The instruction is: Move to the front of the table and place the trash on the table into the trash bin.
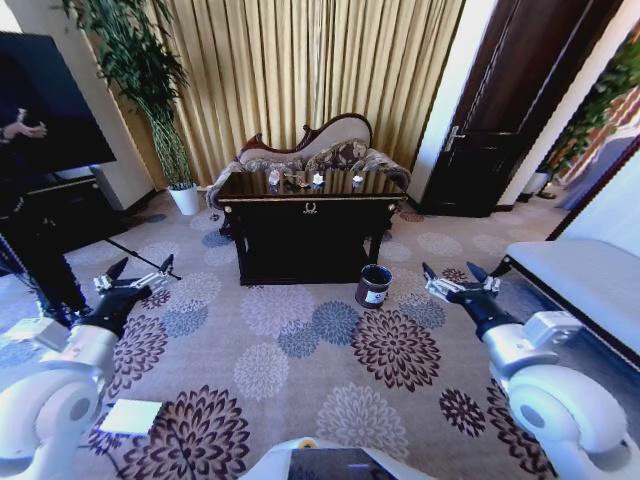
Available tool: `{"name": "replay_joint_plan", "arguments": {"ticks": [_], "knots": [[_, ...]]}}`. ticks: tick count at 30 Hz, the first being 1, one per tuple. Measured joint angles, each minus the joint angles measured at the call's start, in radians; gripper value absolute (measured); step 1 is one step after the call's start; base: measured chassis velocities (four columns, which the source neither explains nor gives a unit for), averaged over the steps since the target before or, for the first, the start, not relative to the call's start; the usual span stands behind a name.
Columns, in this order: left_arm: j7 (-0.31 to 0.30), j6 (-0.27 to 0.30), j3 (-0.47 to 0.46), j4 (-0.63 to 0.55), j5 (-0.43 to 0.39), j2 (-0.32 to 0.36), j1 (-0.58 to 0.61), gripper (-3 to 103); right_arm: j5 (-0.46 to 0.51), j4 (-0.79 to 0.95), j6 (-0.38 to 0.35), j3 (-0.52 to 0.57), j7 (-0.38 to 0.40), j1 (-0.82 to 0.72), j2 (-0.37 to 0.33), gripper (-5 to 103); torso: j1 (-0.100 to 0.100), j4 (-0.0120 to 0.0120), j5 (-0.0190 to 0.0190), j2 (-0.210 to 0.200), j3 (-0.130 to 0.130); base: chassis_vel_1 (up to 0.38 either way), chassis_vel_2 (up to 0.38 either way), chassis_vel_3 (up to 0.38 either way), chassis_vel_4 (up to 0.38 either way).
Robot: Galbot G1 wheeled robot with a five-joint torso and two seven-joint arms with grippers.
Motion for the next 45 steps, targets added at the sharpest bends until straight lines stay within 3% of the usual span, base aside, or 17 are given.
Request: {"name": "replay_joint_plan", "arguments": {"ticks": [29, 45], "knots": [[0.01, -0.027, -0.006, 0.002, 0.003, -0.004, 0.011, 100, 0.0, 0.001, -0.001, 0.009, -0.004, -0.009, 0.003, 100, 0.0, 0.0001, 0.0, 0.0, 0.0, -0.004, 0.003, 0.004, -0.004], [0.014, -0.031, -0.008, 0.0, 0.003, -0.005, 0.013, 100, 0.001, 0.001, 0.0, 0.008, -0.005, -0.012, 0.005, 100, 0.0, 0.0004, 0.0, 0.0, 0.0, -0.167, 0.176, 0.171, -0.171]]}}
